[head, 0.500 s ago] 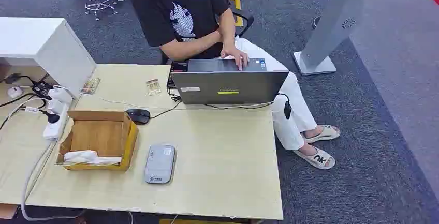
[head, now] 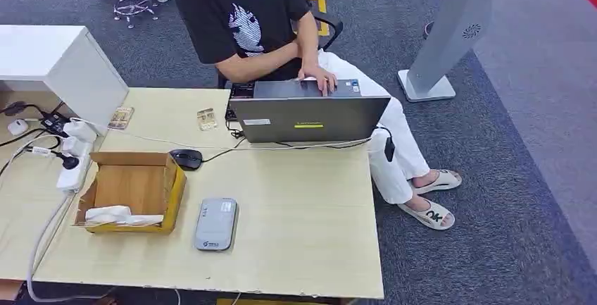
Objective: Pass the card to the sensor for recognition and then transmit it.
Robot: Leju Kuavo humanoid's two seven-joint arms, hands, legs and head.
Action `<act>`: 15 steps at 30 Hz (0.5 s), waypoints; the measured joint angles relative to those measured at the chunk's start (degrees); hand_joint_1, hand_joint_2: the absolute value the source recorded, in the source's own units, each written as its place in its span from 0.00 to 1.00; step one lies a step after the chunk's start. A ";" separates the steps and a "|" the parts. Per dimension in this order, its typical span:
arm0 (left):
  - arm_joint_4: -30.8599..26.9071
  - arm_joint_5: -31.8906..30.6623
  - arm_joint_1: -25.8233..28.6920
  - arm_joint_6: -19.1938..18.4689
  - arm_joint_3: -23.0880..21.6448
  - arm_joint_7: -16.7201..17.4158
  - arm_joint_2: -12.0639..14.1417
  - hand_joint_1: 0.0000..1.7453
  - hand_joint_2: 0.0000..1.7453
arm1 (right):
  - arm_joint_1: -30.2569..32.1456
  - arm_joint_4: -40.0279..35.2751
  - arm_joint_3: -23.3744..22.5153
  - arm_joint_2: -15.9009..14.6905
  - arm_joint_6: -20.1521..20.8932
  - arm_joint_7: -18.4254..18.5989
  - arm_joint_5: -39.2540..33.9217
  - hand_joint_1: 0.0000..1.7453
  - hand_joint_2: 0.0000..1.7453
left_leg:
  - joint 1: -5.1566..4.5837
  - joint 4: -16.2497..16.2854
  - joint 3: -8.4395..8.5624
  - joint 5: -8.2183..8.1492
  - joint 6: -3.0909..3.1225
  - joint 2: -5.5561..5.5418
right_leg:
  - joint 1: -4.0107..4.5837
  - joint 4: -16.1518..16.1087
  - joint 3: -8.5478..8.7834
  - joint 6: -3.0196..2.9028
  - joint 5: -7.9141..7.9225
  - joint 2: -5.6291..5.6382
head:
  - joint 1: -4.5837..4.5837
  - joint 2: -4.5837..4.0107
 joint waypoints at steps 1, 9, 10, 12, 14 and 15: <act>-4.22 1.02 1.11 1.26 -0.35 -0.19 -0.76 0.00 1.00 | 0.02 0.00 -0.28 0.13 -0.04 0.30 0.43 0.00 1.00 | 0.00 0.00 -0.01 0.00 0.00 -0.02 | 0.00 0.00 -0.01 0.00 -0.01 0.00 | -0.02 0.00; -23.00 1.59 6.17 3.78 -4.04 -0.17 -3.63 0.00 1.00 | -0.06 0.00 -1.55 0.96 -0.15 1.20 1.18 0.00 1.00 | 0.00 -0.02 0.00 -0.03 0.00 -0.12 | 0.00 0.00 0.04 -0.02 -0.09 -0.12 | 0.04 0.00; -24.08 1.57 6.45 3.76 -4.37 -0.17 -3.75 0.00 1.00 | -0.02 0.00 -1.61 1.01 -0.17 1.42 1.22 0.00 1.00 | 0.00 -0.01 0.00 -0.03 0.00 -0.13 | 0.00 0.00 0.04 -0.02 -0.09 -0.13 | 0.00 0.00; -26.55 1.61 7.30 3.36 -5.26 -0.17 -4.04 0.00 1.00 | -0.04 -0.02 -1.90 1.24 -0.26 2.05 1.42 0.00 1.00 | 0.01 -0.01 0.01 -0.03 0.00 -0.13 | 0.01 0.00 0.05 -0.02 -0.08 -0.13 | 0.02 0.00; -29.39 1.61 8.22 3.73 -6.71 -0.17 -4.24 0.00 1.00 | -0.04 -0.02 -2.21 1.46 -0.37 2.38 1.83 0.00 1.00 | 0.01 -0.01 0.01 -0.02 0.00 -0.14 | 0.00 0.00 0.06 -0.02 -0.08 -0.13 | 0.04 0.00; -30.70 1.61 8.73 3.93 -7.54 -0.17 -4.26 0.00 1.00 | -0.04 -0.02 -2.43 1.55 -0.55 2.40 2.07 0.00 1.00 | 0.01 -0.01 0.01 -0.02 0.00 -0.13 | 0.00 0.00 0.06 -0.02 -0.08 -0.13 | 0.02 0.00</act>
